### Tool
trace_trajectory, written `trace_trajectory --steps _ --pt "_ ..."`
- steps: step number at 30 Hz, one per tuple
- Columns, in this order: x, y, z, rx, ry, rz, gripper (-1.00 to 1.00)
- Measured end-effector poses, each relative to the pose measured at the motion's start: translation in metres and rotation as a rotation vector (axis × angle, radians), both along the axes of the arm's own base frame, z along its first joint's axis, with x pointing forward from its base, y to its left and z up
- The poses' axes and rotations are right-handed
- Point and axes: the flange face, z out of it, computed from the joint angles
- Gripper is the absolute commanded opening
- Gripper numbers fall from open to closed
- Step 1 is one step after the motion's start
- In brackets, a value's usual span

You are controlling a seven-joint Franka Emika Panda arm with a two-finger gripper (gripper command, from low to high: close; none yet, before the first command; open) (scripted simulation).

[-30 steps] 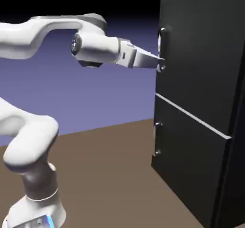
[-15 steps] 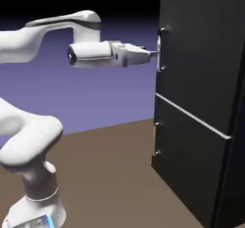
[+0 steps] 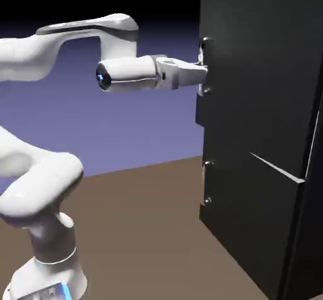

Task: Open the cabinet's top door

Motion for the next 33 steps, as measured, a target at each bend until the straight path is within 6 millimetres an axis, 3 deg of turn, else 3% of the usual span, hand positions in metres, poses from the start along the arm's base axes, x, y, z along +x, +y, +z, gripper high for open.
trace_trajectory --steps 14,25,33 --pt "-0.091 -0.073 0.000 0.000 0.000 0.308 -1.00" --pt "-0.139 -0.139 0.000 0.000 0.000 0.521 -1.00" --pt "-0.168 -0.199 0.000 0.000 0.000 0.695 -1.00"
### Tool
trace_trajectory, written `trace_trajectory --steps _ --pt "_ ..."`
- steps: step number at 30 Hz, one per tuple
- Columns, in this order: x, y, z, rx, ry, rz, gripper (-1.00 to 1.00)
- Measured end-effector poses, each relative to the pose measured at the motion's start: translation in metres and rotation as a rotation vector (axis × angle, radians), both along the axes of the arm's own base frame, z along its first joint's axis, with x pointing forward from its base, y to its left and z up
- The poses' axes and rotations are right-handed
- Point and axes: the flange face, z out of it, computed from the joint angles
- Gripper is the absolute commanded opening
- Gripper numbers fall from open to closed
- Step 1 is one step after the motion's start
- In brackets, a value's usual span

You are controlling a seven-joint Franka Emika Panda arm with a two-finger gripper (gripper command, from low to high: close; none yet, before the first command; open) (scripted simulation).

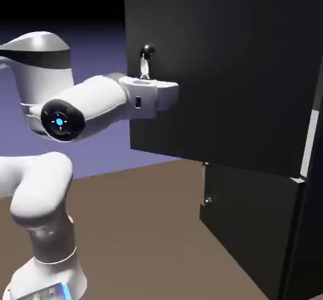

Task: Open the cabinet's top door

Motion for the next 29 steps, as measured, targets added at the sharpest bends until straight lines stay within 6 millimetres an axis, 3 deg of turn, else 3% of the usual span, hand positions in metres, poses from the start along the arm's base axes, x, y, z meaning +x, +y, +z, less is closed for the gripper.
trace_trajectory --steps 13,29 --pt "-0.024 -0.130 0.000 0.000 0.000 0.348 -1.00" --pt "-0.002 -0.260 0.000 0.000 0.000 0.695 -1.00"
